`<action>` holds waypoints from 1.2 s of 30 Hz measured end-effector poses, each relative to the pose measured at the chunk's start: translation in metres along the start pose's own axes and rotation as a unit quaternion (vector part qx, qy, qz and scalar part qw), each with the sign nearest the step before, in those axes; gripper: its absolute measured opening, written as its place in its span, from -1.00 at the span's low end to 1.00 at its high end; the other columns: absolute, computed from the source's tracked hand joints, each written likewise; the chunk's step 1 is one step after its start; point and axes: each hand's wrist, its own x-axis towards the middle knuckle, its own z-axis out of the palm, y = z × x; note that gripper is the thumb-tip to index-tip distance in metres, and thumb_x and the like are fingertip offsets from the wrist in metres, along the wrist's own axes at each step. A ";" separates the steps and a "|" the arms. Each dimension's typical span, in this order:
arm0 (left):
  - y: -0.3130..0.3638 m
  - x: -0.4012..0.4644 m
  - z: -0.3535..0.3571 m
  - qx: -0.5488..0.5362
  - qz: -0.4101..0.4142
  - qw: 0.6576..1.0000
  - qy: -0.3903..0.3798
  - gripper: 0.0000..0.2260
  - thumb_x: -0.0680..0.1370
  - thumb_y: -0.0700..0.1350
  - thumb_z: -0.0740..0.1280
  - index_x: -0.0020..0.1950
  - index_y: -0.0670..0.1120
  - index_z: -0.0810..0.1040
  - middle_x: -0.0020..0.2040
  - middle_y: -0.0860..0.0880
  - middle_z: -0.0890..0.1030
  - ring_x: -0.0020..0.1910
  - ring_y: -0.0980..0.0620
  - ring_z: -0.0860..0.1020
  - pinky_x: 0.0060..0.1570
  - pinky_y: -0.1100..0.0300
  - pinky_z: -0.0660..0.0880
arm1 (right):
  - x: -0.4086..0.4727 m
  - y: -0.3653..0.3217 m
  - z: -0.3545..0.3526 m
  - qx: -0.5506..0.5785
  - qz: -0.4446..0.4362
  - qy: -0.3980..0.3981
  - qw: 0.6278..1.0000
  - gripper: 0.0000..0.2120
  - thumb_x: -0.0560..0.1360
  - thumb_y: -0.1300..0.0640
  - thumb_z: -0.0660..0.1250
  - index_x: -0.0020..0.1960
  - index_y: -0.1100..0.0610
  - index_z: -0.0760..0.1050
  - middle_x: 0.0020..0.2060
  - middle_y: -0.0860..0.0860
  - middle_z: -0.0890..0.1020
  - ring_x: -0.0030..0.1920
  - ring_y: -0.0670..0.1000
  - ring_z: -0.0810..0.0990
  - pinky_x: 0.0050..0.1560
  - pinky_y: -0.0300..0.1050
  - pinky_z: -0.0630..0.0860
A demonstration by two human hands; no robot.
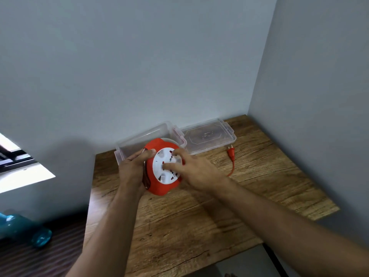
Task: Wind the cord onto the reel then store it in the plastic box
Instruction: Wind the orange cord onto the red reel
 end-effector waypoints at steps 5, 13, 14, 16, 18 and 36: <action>0.006 0.008 -0.008 0.068 -0.070 0.990 -0.101 -0.39 0.18 -0.02 0.67 0.17 -0.23 0.71 0.12 -0.34 0.71 0.07 -0.41 0.69 0.10 -0.48 0.55 | 0.002 0.020 -0.001 -0.149 -0.213 -0.040 0.965 -0.35 0.52 0.10 0.44 0.46 -0.17 0.17 0.35 0.25 0.29 -0.11 0.23 0.66 -0.43 -0.03 0.56; 0.009 0.005 0.001 0.132 -0.043 0.987 -0.085 -0.62 0.30 -0.09 0.62 0.07 -0.20 0.74 -0.02 -0.26 0.76 -0.06 -0.32 0.74 0.01 -0.29 0.66 | 0.011 0.010 0.001 -0.203 -0.218 -0.053 0.953 -0.36 0.48 0.00 0.47 0.47 -0.18 0.27 0.23 0.26 0.48 -0.33 0.24 0.65 -0.49 0.07 0.60; 0.008 0.004 0.002 0.132 -0.034 0.988 -0.072 -0.70 0.35 -0.14 0.59 0.04 -0.21 0.74 -0.05 -0.25 0.76 -0.09 -0.30 0.74 -0.05 -0.21 0.69 | 0.011 0.009 0.004 -0.195 -0.196 -0.075 0.958 -0.35 0.51 -0.03 0.42 0.50 -0.17 0.20 0.23 0.27 0.48 -0.29 0.27 0.65 -0.45 0.07 0.61; 0.005 0.000 0.006 0.101 -0.026 0.993 -0.047 -0.83 0.41 -0.24 0.55 -0.03 -0.24 0.73 -0.16 -0.22 0.75 -0.18 -0.23 0.71 -0.23 -0.02 0.70 | 0.013 0.005 0.007 -0.158 -0.106 -0.090 0.978 -0.39 0.56 -0.16 0.28 0.51 -0.13 0.08 0.18 0.24 0.54 -0.20 0.26 0.65 -0.34 -0.01 0.57; 0.002 -0.003 0.010 0.064 -0.021 0.997 -0.036 -0.91 0.43 -0.28 0.52 -0.07 -0.22 0.72 -0.26 -0.17 0.74 -0.27 -0.17 0.69 -0.30 0.07 0.68 | 0.013 -0.003 0.007 -0.083 0.020 -0.047 0.995 -0.37 0.51 -0.28 0.22 0.47 -0.07 0.15 0.10 0.16 0.65 -0.10 0.22 0.67 -0.20 -0.03 0.52; -0.012 0.010 -0.004 0.078 -0.086 0.991 -0.059 -0.64 0.36 -0.10 0.58 0.10 -0.22 0.72 0.04 -0.29 0.74 -0.01 -0.37 0.72 0.06 -0.31 0.64 | -0.015 0.033 0.013 -0.119 -0.151 -0.097 0.977 -0.40 0.58 -0.08 0.33 0.51 -0.17 0.12 0.49 0.26 0.27 -0.08 0.22 0.66 -0.44 -0.04 0.60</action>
